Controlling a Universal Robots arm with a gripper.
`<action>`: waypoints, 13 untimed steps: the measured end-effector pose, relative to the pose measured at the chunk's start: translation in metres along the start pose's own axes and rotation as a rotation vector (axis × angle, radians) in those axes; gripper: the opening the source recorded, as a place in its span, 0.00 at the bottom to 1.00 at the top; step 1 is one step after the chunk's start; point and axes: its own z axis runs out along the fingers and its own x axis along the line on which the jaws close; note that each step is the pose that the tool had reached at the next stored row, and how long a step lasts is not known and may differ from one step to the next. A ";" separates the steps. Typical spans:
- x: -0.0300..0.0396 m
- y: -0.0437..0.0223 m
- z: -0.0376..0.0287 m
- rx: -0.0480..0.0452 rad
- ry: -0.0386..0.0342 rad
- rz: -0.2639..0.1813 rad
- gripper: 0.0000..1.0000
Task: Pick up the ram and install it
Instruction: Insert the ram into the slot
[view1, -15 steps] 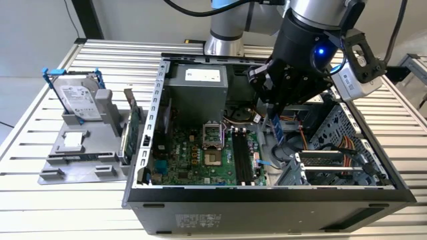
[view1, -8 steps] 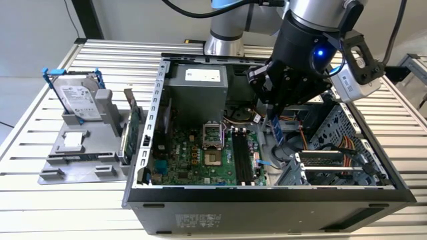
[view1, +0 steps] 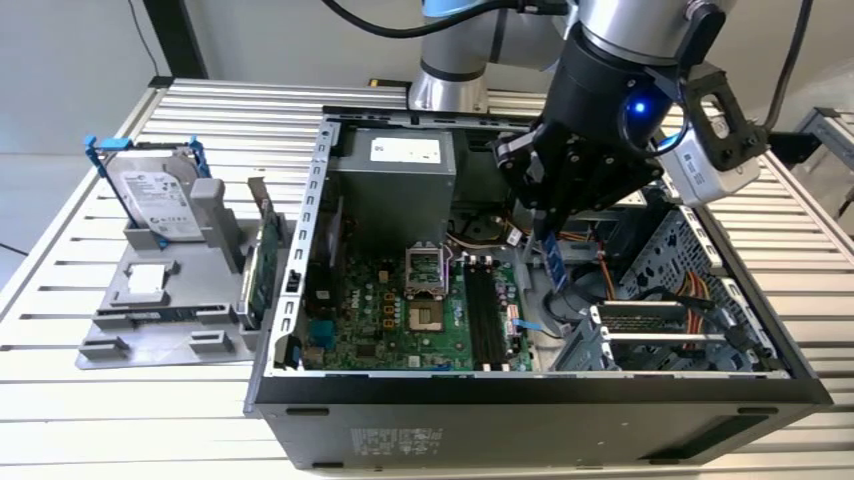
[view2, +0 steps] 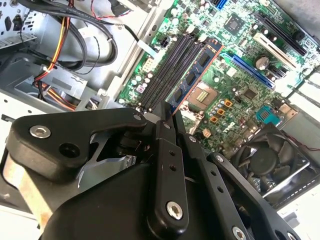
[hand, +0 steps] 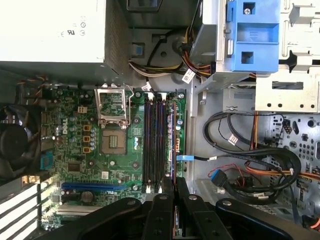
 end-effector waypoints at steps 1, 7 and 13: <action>0.0000 0.0001 0.0003 0.0000 0.0000 0.000 0.00; 0.0000 -0.0001 0.0061 0.0001 0.0001 0.000 0.00; -0.0001 -0.0004 0.0169 0.0001 0.0010 0.001 0.00</action>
